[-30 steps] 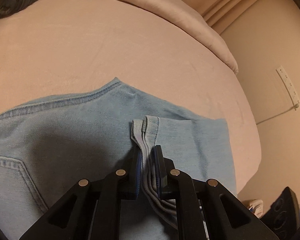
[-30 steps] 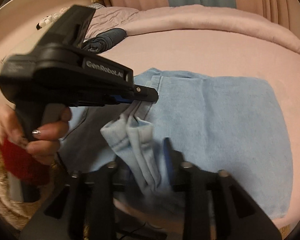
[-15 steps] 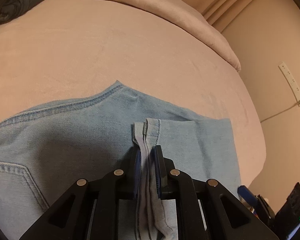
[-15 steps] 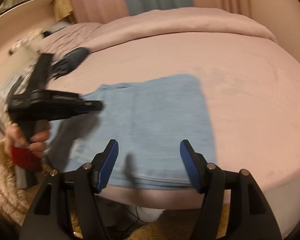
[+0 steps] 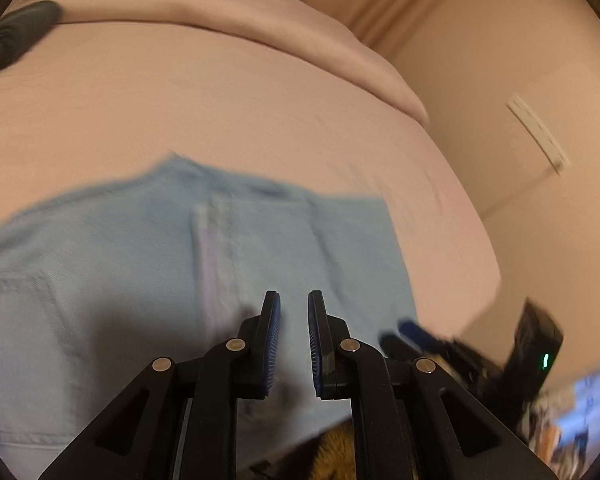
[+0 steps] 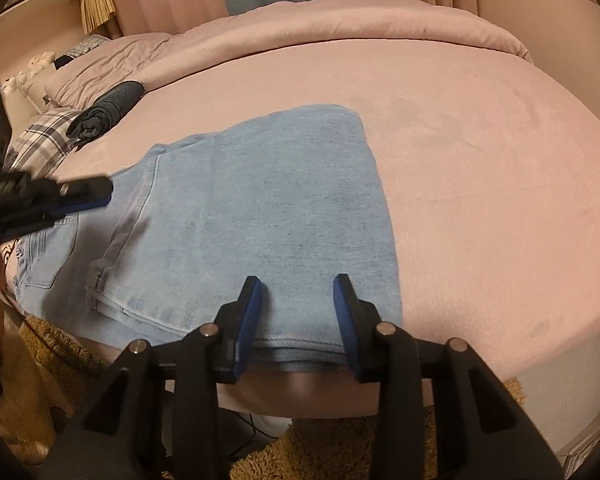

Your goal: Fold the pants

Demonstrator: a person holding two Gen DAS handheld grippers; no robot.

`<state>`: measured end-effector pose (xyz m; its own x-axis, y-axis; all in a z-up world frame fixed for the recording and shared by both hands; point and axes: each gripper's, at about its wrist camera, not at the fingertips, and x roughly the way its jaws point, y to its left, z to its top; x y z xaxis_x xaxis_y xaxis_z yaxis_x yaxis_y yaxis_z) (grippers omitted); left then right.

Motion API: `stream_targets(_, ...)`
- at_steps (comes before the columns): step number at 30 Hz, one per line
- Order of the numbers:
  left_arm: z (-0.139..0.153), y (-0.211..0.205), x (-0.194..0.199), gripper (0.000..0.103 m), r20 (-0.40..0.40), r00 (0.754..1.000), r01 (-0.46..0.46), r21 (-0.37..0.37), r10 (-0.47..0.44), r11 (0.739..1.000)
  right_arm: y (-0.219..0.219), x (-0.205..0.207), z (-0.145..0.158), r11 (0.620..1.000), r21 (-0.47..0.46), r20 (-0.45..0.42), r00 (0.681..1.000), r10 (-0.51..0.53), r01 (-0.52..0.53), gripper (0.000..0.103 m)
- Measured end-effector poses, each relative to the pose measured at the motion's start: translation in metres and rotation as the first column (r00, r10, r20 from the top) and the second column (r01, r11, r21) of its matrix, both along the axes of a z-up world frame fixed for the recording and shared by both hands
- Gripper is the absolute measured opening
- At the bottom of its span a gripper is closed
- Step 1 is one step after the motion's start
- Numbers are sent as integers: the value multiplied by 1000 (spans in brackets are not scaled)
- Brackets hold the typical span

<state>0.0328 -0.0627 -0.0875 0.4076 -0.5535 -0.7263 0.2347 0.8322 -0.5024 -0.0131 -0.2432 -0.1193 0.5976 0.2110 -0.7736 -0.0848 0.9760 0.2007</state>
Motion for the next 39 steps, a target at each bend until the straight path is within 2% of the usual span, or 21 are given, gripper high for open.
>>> stream_targets(3,-27,-15,-4,10,-59,998,23,97,-17,995,0,0,-2,1000,7,-2,1000,-2,2,36)
stream_targets(5,-32,-14,-11,10,-12,1000,-3,130,4,992,0,0,-3,1000,8,-3,1000,-7,7,36)
stream_targets(6,-33,-12,-12,10,-12,1000,-10,137,12,990,1,0,-3,1000,2,-2,1000,-7,7,36)
stream_targets(9,-37,-5,-14,8,-39,998,-37,109,42,993,3,-1,-3,1000,-11,-2,1000,-9,9,36)
stream_targets(17,-38,-16,-33,7,36,999,-46,188,40,981,5,-2,-3,1000,-24,-5,1000,-18,18,36)
stream_targets(20,-42,-15,-32,7,35,998,-48,183,43,982,5,-2,-3,999,-28,-8,1000,-20,20,36)
stream_targets(24,-43,-17,-29,7,23,999,-52,163,49,985,0,-1,6,999,7,-14,999,-45,45,35)
stream_targets(26,-42,-17,-29,7,22,999,-53,166,50,985,-4,2,17,999,28,11,999,-38,38,36)
stream_targets(29,-41,-16,-28,7,20,998,-56,162,53,985,-5,20,33,998,-37,57,997,-46,48,38)
stream_targets(31,-41,-15,-27,7,15,998,-60,148,58,987,-8,41,36,997,-32,50,997,-64,65,36)
stream_targets(34,-41,-9,-28,7,7,998,-65,138,65,988,-12,75,27,996,28,5,997,-81,81,23)
stream_targets(39,-40,-10,-31,7,21,998,-64,162,62,985,3,113,3,996,-58,-51,996,-70,67,17)
